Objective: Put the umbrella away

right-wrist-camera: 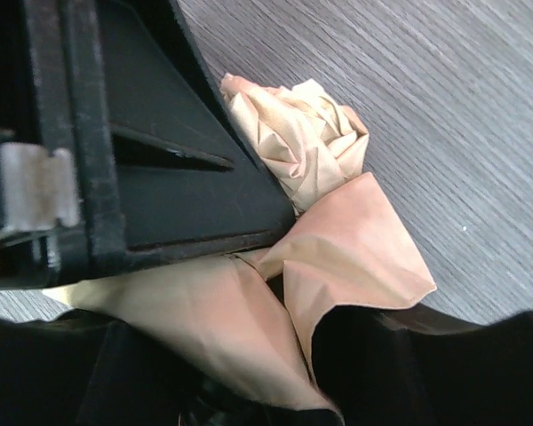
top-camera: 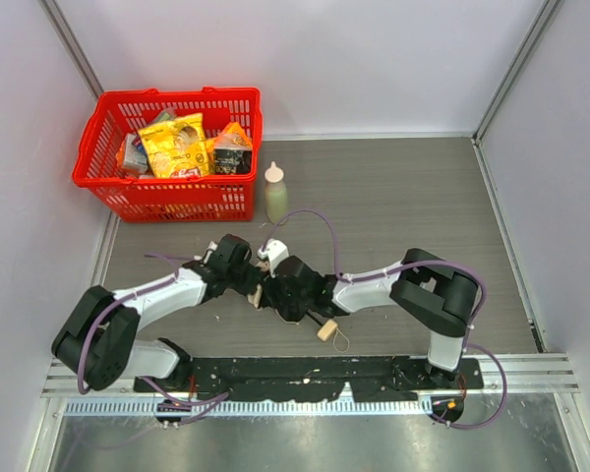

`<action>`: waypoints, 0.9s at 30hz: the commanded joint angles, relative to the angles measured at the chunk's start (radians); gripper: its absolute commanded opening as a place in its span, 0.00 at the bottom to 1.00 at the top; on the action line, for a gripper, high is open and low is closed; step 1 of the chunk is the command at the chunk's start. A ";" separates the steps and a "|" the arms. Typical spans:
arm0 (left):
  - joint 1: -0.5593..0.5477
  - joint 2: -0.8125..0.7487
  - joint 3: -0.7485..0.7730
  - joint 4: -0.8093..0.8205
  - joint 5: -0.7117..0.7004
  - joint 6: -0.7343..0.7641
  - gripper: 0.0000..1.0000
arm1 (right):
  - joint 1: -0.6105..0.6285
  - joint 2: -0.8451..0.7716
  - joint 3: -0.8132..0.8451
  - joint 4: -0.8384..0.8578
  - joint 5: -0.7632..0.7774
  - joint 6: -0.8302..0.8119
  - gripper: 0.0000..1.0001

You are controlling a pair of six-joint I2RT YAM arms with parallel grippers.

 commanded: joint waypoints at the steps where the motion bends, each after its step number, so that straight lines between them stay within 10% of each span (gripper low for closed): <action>1: -0.035 0.009 -0.047 -0.106 0.113 -0.030 0.00 | -0.020 0.111 -0.011 -0.118 0.132 0.001 0.39; 5: -0.034 0.003 -0.054 -0.083 0.118 -0.036 0.00 | -0.020 0.097 -0.050 -0.047 0.070 -0.002 0.03; 10: -0.034 -0.046 -0.099 0.078 0.098 0.014 0.00 | -0.067 0.039 -0.143 0.092 -0.176 0.053 0.01; 16: -0.032 -0.182 -0.125 0.095 -0.039 0.166 0.68 | -0.178 0.010 -0.198 0.194 -0.550 0.125 0.01; 21: -0.034 -0.195 -0.131 0.107 -0.057 0.255 0.93 | -0.248 0.000 -0.223 0.286 -0.737 0.218 0.01; 27: -0.034 -0.106 -0.131 0.159 -0.022 0.292 1.00 | -0.274 0.052 -0.215 0.382 -0.832 0.294 0.01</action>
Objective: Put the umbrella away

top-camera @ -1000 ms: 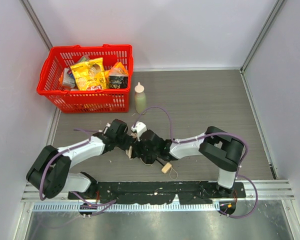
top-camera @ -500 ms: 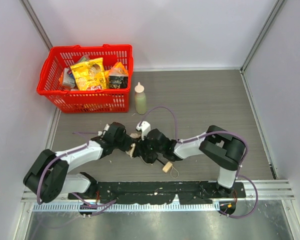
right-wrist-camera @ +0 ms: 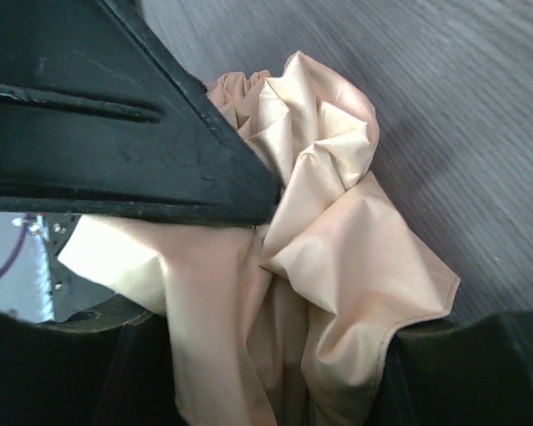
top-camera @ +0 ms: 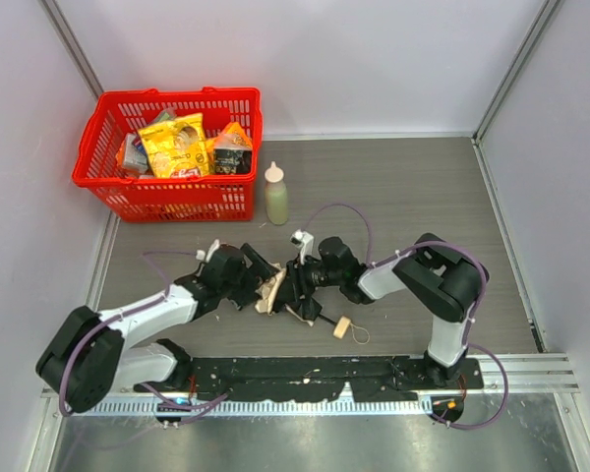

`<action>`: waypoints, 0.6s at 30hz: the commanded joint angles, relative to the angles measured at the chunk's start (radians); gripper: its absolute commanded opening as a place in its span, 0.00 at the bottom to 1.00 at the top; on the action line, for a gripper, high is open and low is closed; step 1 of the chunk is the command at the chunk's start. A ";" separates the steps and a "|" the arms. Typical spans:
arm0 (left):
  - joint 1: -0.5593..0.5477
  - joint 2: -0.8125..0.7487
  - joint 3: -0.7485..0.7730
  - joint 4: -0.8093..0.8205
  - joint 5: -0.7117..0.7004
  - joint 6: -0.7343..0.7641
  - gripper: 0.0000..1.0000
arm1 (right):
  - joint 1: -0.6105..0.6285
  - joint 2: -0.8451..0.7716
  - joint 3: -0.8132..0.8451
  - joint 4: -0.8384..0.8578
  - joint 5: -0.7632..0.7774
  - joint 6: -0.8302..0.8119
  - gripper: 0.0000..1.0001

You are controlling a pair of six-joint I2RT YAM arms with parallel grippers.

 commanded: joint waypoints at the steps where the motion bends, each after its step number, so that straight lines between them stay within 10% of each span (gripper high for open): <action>1: -0.003 0.063 -0.008 0.044 0.008 0.071 1.00 | -0.010 0.063 -0.010 0.049 -0.143 0.086 0.01; 9: -0.052 0.178 -0.019 0.128 0.010 -0.018 0.92 | -0.021 0.123 0.025 0.088 -0.193 0.122 0.01; 13: -0.050 0.220 -0.085 0.246 0.002 -0.067 0.44 | -0.022 0.146 0.050 0.062 -0.226 0.107 0.01; 18: -0.050 0.227 -0.080 0.210 -0.003 -0.059 0.07 | -0.022 0.133 0.065 -0.042 -0.252 0.060 0.01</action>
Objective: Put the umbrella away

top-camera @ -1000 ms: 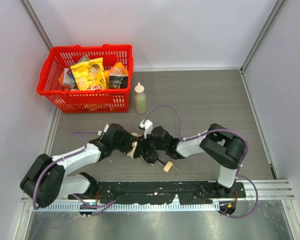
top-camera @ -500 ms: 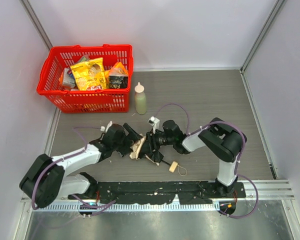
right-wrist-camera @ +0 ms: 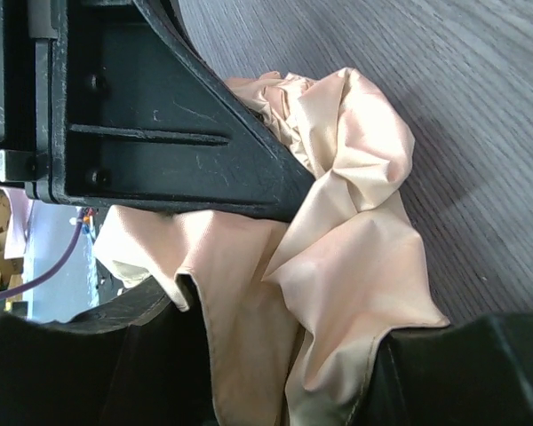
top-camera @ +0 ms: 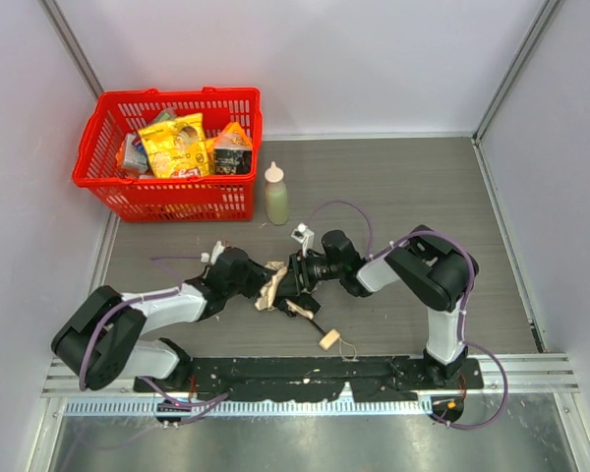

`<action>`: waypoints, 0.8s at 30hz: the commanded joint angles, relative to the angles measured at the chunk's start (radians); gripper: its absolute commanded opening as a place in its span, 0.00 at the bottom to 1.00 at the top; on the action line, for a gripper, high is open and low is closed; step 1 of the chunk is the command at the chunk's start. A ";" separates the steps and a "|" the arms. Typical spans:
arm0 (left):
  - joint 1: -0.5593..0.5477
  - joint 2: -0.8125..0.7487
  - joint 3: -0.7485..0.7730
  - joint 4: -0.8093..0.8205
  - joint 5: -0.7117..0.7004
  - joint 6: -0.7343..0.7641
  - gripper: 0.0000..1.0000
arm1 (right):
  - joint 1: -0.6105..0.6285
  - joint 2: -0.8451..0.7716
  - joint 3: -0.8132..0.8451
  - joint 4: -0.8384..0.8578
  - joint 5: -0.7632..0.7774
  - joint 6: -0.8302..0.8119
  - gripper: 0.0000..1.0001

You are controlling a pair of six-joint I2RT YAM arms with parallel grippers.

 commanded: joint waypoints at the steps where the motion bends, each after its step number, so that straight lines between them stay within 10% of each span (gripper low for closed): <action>1: -0.030 0.057 -0.028 -0.090 0.019 0.030 0.03 | 0.041 0.018 0.033 -0.156 -0.060 -0.083 0.01; 9: -0.029 -0.064 -0.033 -0.192 -0.003 -0.001 0.00 | 0.048 -0.224 0.103 -0.701 0.381 -0.229 0.51; 24: -0.029 -0.122 -0.025 -0.195 -0.048 0.054 0.00 | 0.046 -0.511 0.238 -0.996 0.367 -0.241 0.63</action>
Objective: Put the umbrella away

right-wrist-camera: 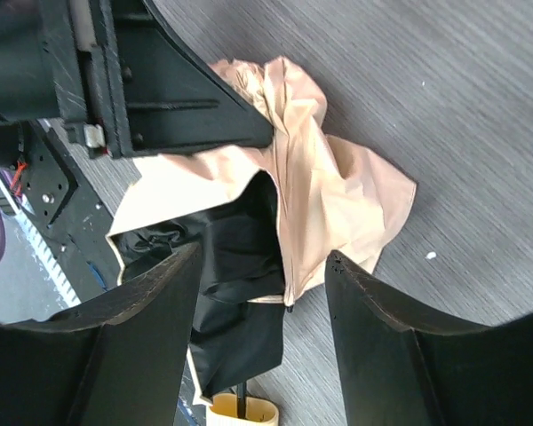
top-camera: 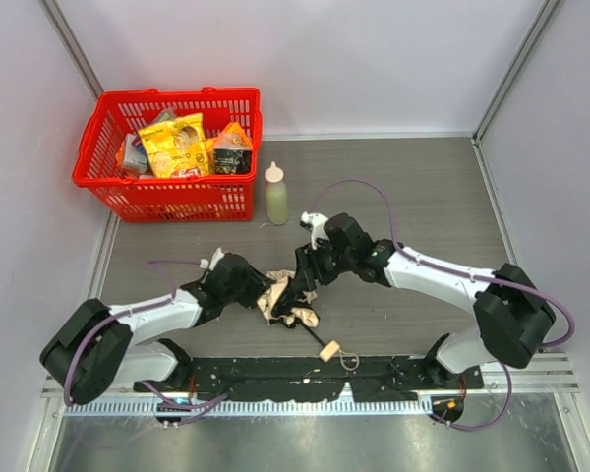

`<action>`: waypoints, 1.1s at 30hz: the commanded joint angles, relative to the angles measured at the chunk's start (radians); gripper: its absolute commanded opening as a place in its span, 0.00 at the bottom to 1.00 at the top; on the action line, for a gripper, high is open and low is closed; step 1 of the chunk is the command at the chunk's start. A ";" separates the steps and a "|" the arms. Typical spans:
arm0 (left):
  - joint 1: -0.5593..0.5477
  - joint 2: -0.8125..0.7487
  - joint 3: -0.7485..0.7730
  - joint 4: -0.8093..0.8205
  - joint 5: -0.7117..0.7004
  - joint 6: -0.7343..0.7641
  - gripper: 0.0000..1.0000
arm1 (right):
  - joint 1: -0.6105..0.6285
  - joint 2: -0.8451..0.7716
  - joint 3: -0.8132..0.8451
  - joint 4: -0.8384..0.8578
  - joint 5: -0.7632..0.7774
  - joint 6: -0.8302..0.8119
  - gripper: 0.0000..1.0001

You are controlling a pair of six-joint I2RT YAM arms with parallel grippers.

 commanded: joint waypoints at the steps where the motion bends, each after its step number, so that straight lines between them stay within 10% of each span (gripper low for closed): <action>1: 0.003 -0.018 -0.009 -0.057 -0.051 0.066 0.00 | -0.001 -0.016 0.096 -0.022 0.009 0.006 0.63; 18: 0.003 0.031 0.052 -0.104 0.046 -0.055 0.00 | 0.165 0.201 0.050 0.210 0.087 -0.078 0.73; 26: 0.003 0.053 0.133 -0.265 0.124 -0.170 0.00 | 0.288 0.373 0.058 0.254 0.501 -0.144 0.66; 33: 0.003 0.025 0.162 -0.305 0.144 -0.195 0.00 | 0.317 0.459 0.023 0.313 0.526 -0.152 0.77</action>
